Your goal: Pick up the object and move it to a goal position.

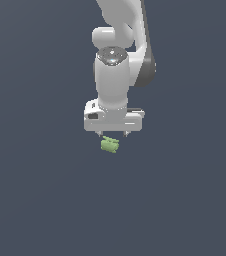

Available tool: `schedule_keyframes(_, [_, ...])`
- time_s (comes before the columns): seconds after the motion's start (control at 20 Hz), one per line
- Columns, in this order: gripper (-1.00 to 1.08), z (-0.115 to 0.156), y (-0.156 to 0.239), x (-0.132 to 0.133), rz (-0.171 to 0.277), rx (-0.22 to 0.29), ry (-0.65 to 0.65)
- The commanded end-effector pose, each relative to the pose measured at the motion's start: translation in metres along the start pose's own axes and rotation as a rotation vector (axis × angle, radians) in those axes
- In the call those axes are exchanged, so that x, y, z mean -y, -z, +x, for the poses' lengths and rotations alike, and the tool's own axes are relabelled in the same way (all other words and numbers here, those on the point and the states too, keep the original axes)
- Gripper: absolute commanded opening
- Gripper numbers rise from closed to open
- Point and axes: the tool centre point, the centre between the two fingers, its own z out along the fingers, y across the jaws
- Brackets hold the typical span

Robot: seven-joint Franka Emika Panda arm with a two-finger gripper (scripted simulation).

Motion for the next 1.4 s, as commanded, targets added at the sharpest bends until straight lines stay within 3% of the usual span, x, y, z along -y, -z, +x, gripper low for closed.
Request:
schedule_keyframes(0.0, [1.00,0.000,0.000,0.000,0.000,0.000,0.000])
schedule_keyframes(0.9, [1.00,-0.001,0.001,-0.012,-0.020,-0.005,0.053])
schedule_keyframes(1.35, [1.00,-0.006,-0.010,-0.014,-0.022,0.003,0.163])
